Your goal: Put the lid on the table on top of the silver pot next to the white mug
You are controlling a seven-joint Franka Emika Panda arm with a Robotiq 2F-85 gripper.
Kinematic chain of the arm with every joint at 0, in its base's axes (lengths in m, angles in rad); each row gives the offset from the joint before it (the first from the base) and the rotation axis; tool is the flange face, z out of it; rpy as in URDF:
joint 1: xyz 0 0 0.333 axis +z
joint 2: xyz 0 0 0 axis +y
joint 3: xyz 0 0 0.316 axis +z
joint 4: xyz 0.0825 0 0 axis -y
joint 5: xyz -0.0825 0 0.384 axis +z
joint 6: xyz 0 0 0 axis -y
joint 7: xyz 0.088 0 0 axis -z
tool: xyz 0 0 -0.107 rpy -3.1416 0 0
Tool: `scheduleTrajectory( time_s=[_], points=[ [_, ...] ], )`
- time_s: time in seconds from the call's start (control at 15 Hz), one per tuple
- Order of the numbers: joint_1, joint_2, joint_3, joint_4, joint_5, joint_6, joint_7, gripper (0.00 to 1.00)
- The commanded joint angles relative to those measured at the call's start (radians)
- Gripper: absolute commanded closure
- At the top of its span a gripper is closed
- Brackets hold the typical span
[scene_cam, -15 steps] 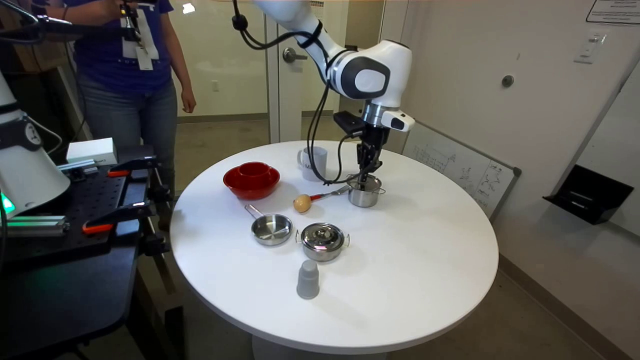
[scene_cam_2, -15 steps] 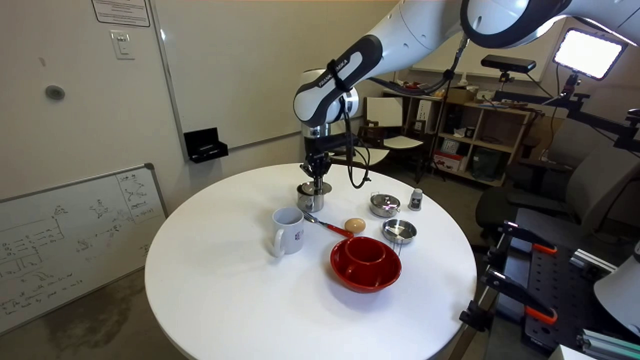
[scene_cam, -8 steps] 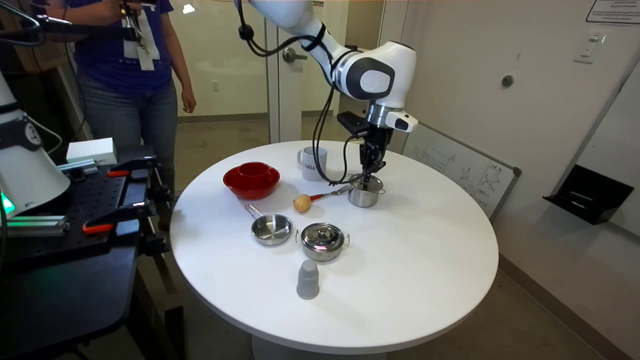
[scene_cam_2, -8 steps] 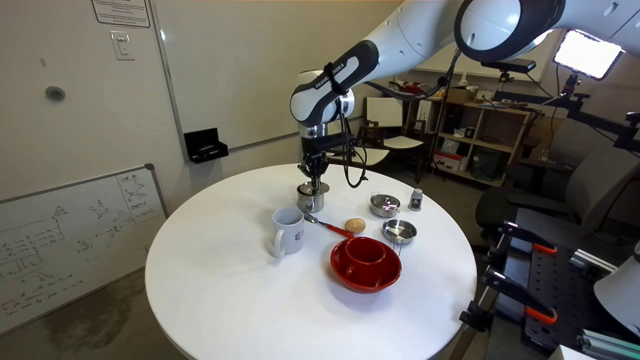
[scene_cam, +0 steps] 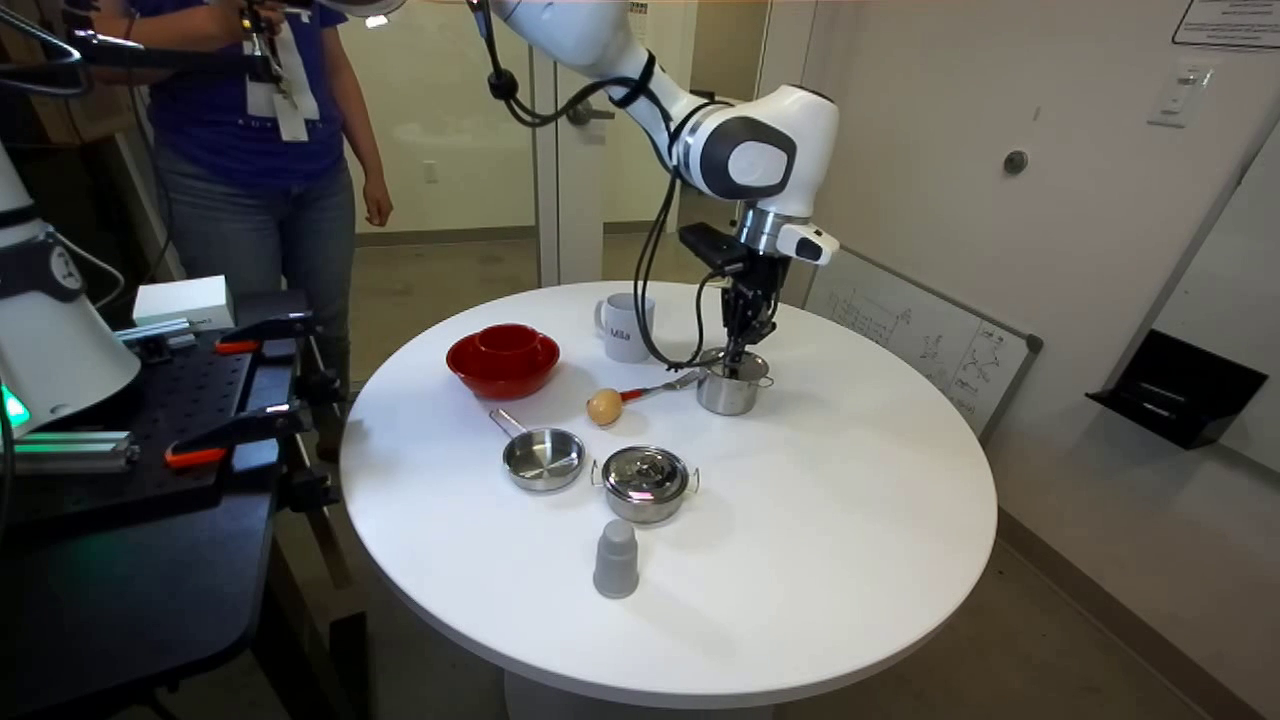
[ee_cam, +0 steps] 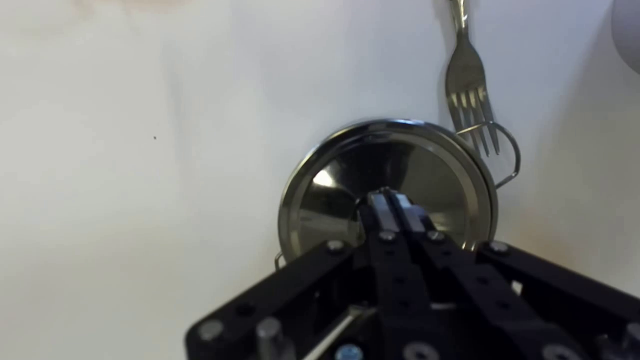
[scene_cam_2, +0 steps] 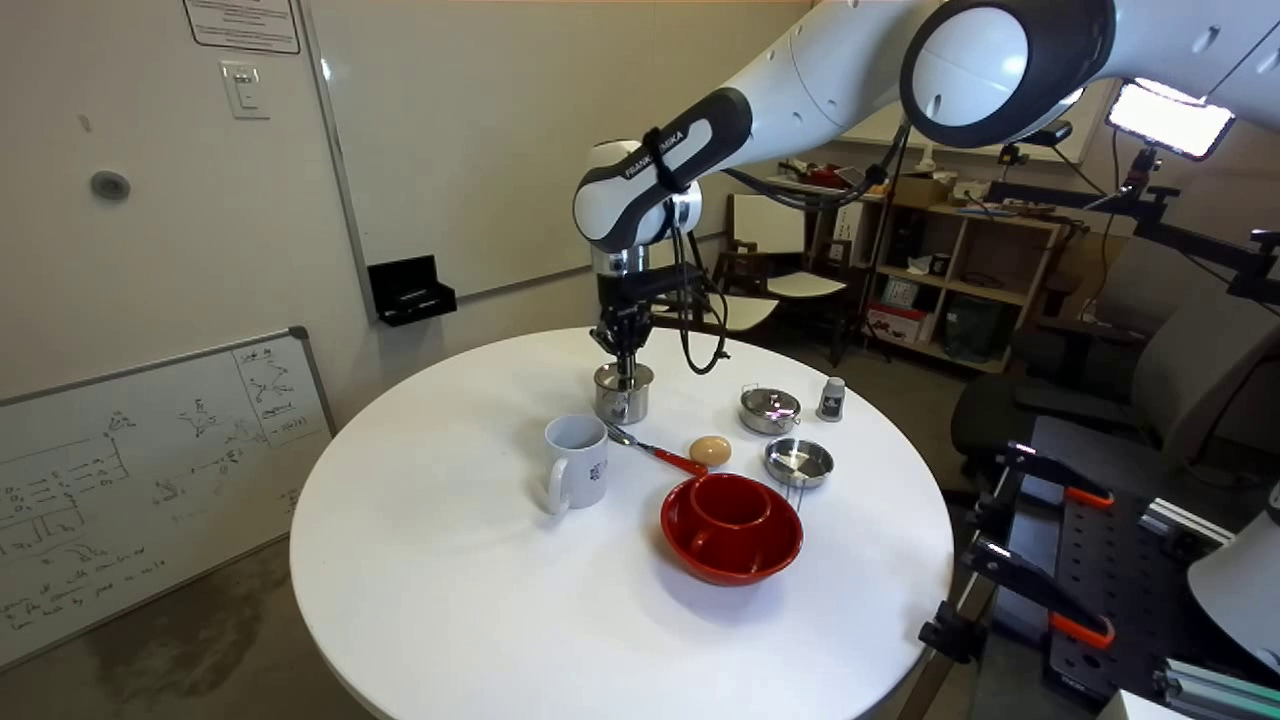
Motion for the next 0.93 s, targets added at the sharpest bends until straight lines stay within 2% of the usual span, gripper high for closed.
scheduleTrajectory(
  time_s=[0.0, 0.4, 0.6, 0.67, 0.87],
  points=[
    [-0.014, 0.051, 0.019, 0.090, -0.005, -0.057, -0.019, 0.68],
    [-0.011, 0.058, 0.019, 0.110, -0.007, -0.060, -0.013, 0.24],
    [0.001, 0.011, 0.000, 0.062, -0.005, -0.027, 0.004, 0.03],
    [0.003, -0.002, -0.004, 0.051, -0.006, -0.016, 0.008, 0.00],
    [0.008, -0.045, -0.018, 0.014, -0.009, 0.034, 0.024, 0.00]
  ],
)
